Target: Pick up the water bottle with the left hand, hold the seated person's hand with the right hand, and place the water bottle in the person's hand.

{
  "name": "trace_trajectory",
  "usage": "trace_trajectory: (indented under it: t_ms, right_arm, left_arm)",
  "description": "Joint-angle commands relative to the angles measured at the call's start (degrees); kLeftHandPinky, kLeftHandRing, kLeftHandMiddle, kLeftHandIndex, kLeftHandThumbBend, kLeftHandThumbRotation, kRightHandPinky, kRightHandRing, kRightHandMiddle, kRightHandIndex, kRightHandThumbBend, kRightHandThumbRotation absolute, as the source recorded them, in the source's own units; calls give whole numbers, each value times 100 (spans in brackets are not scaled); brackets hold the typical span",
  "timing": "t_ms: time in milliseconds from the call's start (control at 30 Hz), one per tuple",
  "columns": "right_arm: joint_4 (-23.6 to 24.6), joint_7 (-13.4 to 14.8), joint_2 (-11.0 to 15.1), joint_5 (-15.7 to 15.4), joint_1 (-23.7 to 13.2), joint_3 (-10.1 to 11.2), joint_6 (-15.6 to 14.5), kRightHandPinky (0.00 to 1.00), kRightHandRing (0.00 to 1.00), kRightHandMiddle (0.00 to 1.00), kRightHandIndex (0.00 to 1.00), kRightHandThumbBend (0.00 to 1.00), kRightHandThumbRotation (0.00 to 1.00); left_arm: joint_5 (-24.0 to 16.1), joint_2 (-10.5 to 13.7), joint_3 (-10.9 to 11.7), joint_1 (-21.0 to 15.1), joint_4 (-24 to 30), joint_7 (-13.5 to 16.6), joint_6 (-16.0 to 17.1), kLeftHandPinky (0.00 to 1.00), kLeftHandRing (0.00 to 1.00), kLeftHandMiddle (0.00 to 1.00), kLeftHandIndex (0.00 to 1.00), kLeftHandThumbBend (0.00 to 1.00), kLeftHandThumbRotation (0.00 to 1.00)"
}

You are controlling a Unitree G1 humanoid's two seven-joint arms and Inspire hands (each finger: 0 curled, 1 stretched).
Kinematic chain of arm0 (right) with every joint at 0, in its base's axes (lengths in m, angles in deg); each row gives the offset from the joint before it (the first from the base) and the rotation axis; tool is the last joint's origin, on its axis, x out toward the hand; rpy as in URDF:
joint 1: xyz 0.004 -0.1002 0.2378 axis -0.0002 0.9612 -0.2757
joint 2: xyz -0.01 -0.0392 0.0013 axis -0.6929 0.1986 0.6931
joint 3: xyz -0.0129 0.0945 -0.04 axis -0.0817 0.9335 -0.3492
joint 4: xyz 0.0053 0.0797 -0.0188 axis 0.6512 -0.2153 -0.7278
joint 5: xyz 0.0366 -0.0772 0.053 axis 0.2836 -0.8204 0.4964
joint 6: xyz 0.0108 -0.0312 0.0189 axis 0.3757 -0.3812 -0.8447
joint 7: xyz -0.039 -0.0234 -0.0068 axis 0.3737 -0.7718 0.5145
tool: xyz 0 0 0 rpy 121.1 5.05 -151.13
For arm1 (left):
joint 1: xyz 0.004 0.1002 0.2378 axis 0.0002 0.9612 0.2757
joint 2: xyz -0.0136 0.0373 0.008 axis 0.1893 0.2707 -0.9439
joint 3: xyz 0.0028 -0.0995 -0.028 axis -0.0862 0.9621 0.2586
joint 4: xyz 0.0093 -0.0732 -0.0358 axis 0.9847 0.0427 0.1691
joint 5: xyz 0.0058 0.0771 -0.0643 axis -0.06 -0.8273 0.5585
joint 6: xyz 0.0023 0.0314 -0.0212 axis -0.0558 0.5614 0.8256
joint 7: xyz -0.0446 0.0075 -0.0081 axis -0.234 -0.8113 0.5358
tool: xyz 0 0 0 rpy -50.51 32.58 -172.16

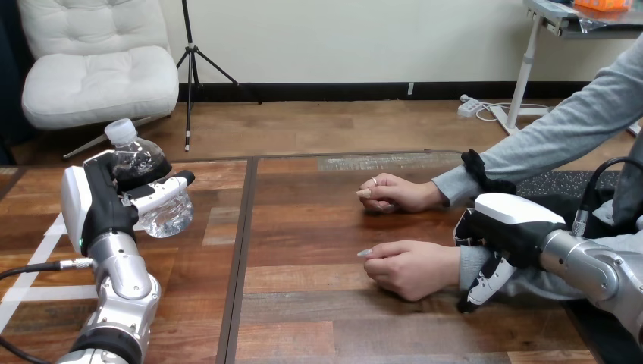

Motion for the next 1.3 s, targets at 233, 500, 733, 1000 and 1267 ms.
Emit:
trace_trajectory:
  t_ms: [233, 500, 733, 1000, 1267]
  right_arm:
    - [18, 15, -42, 190, -170, 101, 128, 13, 19, 25, 26, 86, 0]
    - [-19, 27, -59, 320, -147, 168, 165, 17, 22, 28, 27, 86, 0]
    - [5, 49, -50, 369, -130, 191, 173, 21, 26, 31, 30, 84, 0]
    - [61, 108, -27, 403, -119, 175, 160, 25, 29, 35, 34, 80, 0]
    - [96, 137, -8, 369, -121, 155, 158, 26, 30, 35, 35, 79, 0]
  left_arm:
    - [-61, 77, -20, -400, 264, 32, 7, 31, 36, 40, 48, 76, 0]
    - [-38, 72, -1, -398, 271, 12, 5, 29, 34, 39, 48, 76, 0]
    - [-21, 70, 15, -391, 275, -1, 42, 31, 37, 41, 48, 76, 0]
    - [-32, 65, 8, -389, 290, 18, 16, 30, 36, 41, 48, 76, 0]
    - [-37, 62, 6, -387, 285, 32, 35, 32, 39, 43, 48, 76, 0]
